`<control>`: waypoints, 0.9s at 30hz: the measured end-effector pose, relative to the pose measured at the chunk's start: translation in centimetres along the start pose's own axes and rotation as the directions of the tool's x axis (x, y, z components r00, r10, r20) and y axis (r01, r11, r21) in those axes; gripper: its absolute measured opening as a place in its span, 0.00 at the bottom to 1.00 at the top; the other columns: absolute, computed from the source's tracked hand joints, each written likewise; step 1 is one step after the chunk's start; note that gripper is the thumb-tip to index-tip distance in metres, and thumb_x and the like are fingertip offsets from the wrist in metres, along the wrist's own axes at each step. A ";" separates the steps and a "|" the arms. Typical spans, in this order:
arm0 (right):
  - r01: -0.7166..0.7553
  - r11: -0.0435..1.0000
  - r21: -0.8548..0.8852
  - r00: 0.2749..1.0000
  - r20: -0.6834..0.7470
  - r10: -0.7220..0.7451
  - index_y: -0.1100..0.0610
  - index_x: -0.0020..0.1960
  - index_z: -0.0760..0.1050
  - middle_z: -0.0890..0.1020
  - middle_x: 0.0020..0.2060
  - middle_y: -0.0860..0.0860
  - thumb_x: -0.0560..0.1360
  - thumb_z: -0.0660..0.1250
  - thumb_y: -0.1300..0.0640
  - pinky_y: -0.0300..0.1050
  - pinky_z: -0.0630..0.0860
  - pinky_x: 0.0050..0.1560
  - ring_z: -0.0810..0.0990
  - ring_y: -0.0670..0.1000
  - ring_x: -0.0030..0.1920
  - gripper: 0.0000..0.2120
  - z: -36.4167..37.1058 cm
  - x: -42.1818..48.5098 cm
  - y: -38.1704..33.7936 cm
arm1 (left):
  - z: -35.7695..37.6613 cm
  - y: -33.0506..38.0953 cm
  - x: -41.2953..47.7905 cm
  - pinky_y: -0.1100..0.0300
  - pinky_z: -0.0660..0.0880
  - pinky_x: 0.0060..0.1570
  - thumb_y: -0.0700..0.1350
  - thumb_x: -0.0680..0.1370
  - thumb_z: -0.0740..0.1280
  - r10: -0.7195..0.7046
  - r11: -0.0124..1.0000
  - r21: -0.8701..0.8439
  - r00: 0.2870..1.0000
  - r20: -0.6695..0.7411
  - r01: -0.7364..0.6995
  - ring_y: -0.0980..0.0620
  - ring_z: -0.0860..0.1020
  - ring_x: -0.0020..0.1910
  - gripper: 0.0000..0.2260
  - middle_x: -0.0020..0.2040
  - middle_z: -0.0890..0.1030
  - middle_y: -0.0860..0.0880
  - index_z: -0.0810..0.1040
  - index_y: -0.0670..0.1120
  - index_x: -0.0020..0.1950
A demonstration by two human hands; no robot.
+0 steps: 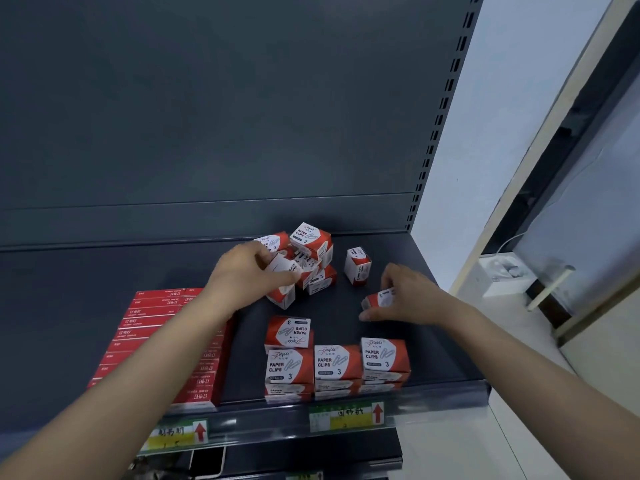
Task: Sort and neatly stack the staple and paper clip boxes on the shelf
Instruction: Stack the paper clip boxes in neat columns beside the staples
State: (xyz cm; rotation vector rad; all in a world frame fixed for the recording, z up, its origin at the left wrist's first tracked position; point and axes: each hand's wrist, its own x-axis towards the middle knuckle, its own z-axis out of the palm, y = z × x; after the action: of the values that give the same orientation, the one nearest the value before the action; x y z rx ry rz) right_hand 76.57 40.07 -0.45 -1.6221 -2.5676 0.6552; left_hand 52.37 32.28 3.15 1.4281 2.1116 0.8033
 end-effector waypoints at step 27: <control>0.114 0.953 0.280 0.975 0.153 -0.162 0.59 0.46 0.82 0.82 0.41 0.61 0.75 0.64 0.43 0.42 0.69 0.38 0.75 0.49 0.36 0.20 1.2 0.7 -1.4 | -0.5 -0.3 -1.9 0.64 0.79 0.47 0.33 0.70 0.71 0.045 0.709 -0.696 0.977 0.208 0.116 0.50 0.80 0.47 0.13 0.52 0.81 0.43 0.81 0.46 0.51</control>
State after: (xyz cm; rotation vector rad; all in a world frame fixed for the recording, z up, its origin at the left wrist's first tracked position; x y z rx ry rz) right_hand 74.79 39.78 -1.16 -1.3411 -2.5360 1.1231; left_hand 52.49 30.33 3.36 0.9796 1.4034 1.2152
